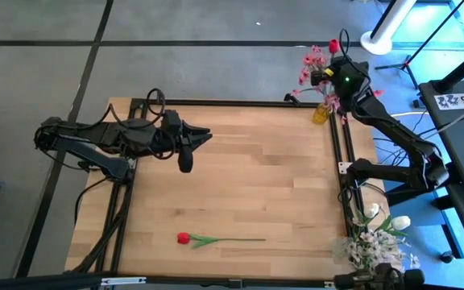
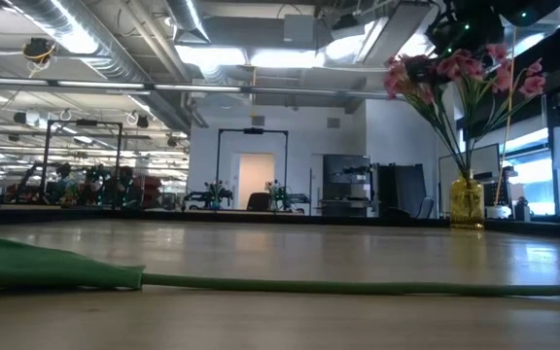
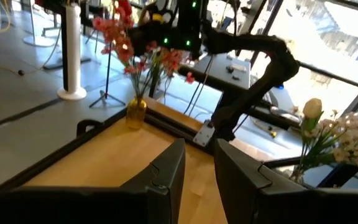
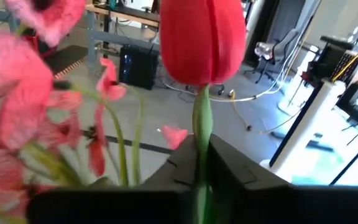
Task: Sort flowers into vase by color
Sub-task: Put the top red flower into the yellow vase
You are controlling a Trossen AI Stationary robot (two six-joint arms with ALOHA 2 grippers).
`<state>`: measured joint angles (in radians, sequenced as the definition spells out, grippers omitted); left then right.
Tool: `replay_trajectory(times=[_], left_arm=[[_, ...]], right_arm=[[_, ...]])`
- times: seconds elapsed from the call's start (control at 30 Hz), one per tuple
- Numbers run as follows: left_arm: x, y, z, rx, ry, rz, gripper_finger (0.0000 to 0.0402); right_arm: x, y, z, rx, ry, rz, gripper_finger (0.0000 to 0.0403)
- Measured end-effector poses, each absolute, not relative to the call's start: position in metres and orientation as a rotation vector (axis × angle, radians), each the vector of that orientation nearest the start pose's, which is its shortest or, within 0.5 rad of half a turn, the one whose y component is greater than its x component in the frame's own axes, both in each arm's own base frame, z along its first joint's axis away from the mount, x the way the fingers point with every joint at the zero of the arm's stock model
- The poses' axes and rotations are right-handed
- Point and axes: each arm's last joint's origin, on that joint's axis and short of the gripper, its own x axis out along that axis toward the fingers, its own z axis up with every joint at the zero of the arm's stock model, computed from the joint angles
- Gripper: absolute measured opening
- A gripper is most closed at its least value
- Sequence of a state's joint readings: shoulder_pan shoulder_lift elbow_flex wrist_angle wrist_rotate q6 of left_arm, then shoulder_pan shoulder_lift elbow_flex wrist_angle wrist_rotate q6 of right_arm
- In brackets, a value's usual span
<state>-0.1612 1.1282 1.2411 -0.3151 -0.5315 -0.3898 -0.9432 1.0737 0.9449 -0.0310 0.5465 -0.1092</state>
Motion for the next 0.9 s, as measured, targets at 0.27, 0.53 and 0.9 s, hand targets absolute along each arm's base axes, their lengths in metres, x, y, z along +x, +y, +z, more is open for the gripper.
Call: replay_trajectory(times=[0.27,0.53,0.9], left_arm=[[0.234,-0.023,0.413,-0.287,0.097,0.394,0.0082],[0.234,-0.023,0.413,-0.272,0.101,0.393,0.0082],[0.234,-0.023,0.413,-0.266,0.102,0.391,0.0082]], right_arm=[[0.126,-0.196,0.353,0.019,0.332,-1.411,0.013],[0.124,-0.193,0.358,0.064,0.366,-1.384,0.0145],[0.114,-0.174,0.372,0.151,0.239,-1.289,0.0145]])
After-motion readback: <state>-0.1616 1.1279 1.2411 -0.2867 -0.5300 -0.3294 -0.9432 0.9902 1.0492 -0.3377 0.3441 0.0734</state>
